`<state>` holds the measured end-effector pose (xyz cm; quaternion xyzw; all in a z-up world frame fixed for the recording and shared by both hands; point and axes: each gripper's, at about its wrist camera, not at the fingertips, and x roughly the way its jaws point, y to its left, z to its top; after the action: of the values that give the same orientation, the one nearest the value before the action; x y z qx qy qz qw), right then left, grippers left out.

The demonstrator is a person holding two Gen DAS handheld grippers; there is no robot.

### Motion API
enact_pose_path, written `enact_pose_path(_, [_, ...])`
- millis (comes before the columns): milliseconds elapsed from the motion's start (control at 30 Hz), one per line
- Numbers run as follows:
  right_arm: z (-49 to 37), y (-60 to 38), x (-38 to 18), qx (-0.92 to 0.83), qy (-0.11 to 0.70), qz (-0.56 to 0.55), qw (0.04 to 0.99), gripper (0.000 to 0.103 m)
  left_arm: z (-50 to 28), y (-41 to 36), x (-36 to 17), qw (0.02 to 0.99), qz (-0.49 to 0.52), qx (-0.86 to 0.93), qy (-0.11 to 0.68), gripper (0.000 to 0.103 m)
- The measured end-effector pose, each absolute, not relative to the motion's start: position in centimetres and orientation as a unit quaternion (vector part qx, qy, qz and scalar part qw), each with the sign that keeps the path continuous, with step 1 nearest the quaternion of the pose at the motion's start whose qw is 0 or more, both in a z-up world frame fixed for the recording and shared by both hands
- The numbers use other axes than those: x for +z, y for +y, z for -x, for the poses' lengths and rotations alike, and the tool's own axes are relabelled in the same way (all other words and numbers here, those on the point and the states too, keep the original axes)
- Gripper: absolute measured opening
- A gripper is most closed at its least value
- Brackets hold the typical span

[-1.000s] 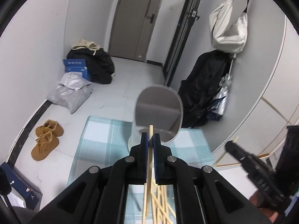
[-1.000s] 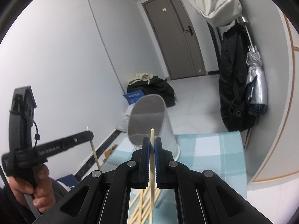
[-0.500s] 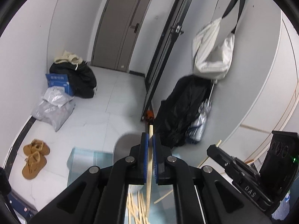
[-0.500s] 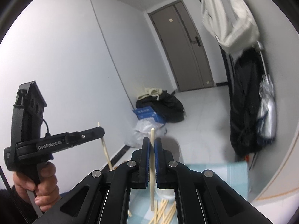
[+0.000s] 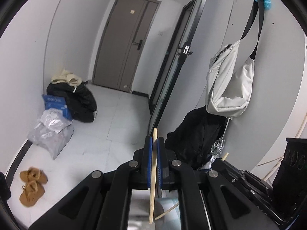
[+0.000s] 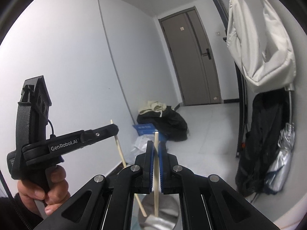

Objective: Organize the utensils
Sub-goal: 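Lift both held chopsticks up and carry them over the holder opening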

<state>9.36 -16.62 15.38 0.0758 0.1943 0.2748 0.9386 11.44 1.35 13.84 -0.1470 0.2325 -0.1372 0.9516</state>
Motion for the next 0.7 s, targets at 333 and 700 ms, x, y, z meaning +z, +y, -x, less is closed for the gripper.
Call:
enact_pose_path(333, [-13.1, -15.6, 11.8, 0.275, 0.217, -0.055, 0.935, 0.004, -15.0, 1.9, 10.2, 0.948, 0.139, -0.141, 0.249, 0.002])
enact_pose_path(700, [-14.0, -14.0, 7.6, 0.306, 0.259, -0.008, 0.916, 0.004, -14.5, 1.7, 8.4, 0.954, 0.103, -0.149, 0.240, 0.002])
